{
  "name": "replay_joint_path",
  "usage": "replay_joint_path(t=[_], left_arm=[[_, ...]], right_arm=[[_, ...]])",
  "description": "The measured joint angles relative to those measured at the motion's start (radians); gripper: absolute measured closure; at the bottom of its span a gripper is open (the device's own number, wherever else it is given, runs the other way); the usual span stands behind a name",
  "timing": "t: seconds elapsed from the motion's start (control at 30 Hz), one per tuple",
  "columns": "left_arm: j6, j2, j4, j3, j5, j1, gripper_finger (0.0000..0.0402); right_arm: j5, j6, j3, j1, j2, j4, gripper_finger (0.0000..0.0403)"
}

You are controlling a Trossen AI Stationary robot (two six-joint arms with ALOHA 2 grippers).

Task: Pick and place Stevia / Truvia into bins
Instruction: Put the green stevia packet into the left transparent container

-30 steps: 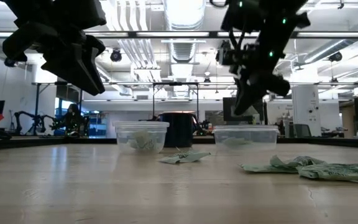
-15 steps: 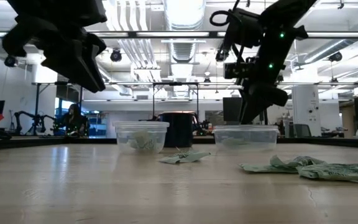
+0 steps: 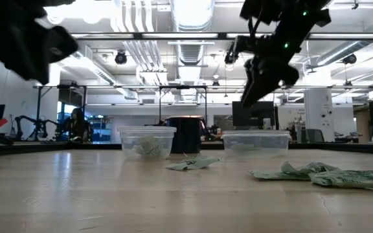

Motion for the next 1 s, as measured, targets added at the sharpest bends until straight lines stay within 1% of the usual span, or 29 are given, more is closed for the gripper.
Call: replay_joint_path(t=[0.13, 0.27, 0.4, 0.57, 0.7, 0.83, 0.9, 1.0], left_arm=[[-0.124, 0.016, 0.002, 0.000, 0.001, -0.097, 0.0320], [-0.236, 0.053, 0.003, 0.002, -0.009, -0.178, 0.0332], [-0.292, 0.104, 0.015, 0.004, -0.012, -0.226, 0.0342], [-0.331, 0.182, 0.015, -0.007, -0.010, -0.247, 0.0343], [-0.348, 0.229, 0.010, -0.008, 0.011, -0.248, 0.0343], [-0.368, 0.236, 0.006, -0.007, 0.039, -0.248, 0.0342], [-0.379, 0.231, 0.002, -0.007, 0.064, -0.249, 0.0336], [-0.396, 0.224, 0.002, -0.007, 0.073, -0.253, 0.0322]], right_arm=[[-0.071, -0.019, -0.031, 0.046, -0.026, 0.102, 0.0259], [-0.119, -0.036, -0.086, 0.085, -0.032, 0.251, 0.0257], [-0.168, -0.040, -0.137, 0.111, -0.024, 0.372, 0.0258], [-0.217, -0.005, -0.174, 0.127, -0.020, 0.460, 0.0261], [-0.258, 0.028, -0.205, 0.130, -0.019, 0.519, 0.0250], [-0.258, 0.045, -0.217, 0.132, -0.019, 0.535, 0.0234], [-0.258, 0.051, -0.218, 0.132, -0.019, 0.536, 0.0227], [-0.258, 0.050, -0.218, 0.132, -0.019, 0.537, 0.0218]])
